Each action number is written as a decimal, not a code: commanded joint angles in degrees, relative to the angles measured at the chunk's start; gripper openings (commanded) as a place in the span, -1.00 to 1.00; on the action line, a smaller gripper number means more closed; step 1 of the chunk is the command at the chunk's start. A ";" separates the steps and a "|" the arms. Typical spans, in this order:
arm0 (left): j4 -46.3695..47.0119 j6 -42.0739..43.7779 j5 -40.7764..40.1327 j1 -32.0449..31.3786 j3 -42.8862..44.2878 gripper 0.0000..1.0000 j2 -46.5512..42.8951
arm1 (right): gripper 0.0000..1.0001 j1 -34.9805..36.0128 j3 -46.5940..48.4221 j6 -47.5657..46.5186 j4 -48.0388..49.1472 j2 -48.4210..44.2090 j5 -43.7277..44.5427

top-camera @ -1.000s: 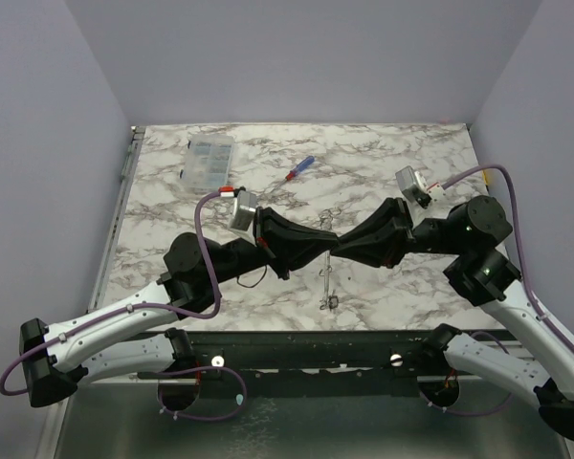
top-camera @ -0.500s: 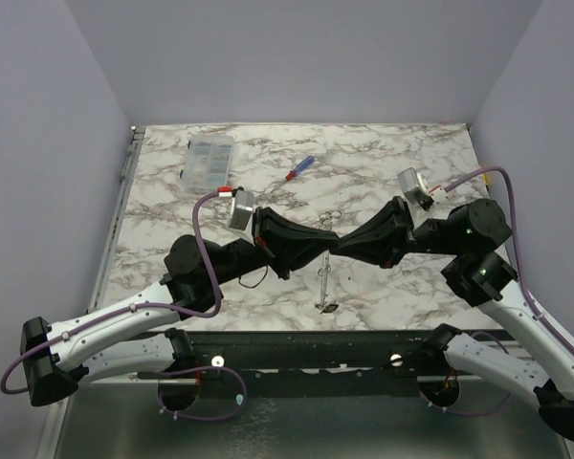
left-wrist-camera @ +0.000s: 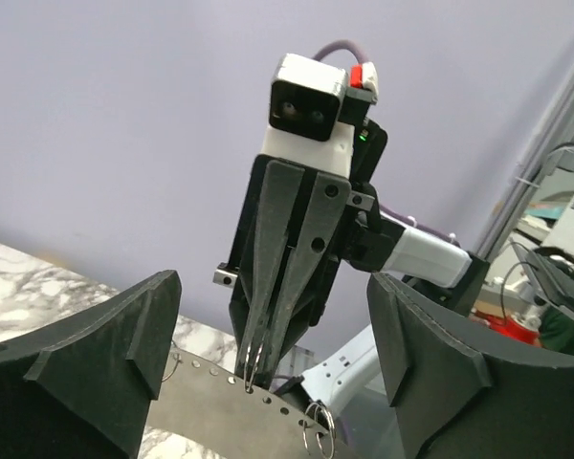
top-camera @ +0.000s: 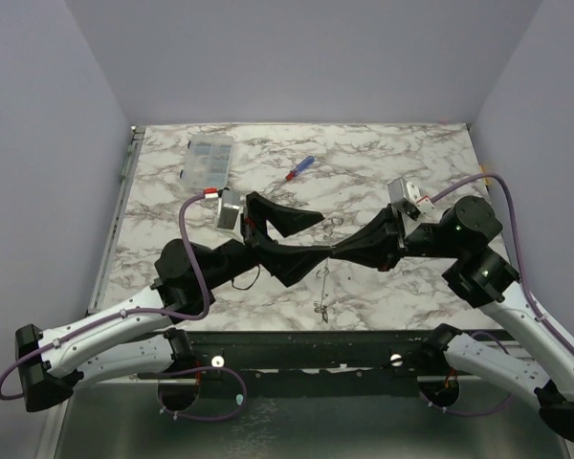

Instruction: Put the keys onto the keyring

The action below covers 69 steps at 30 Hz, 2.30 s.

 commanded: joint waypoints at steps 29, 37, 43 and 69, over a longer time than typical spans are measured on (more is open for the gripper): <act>-41.82 25.72 -4.81 -0.05 6.42 0.79 -6.68 | -0.99 0.24 -13.53 -58.73 -5.90 -15.06 22.23; -49.60 34.40 -5.68 -0.09 14.15 0.59 1.42 | -0.99 0.20 -11.74 -67.37 -13.46 -14.33 19.67; -52.95 41.98 -2.76 -0.07 21.23 0.40 7.46 | -0.99 0.20 -8.65 -66.85 -18.24 -13.38 15.79; -67.45 50.61 10.96 -0.35 37.34 -0.13 21.27 | -0.99 0.16 -4.01 -57.36 -25.74 -11.01 10.17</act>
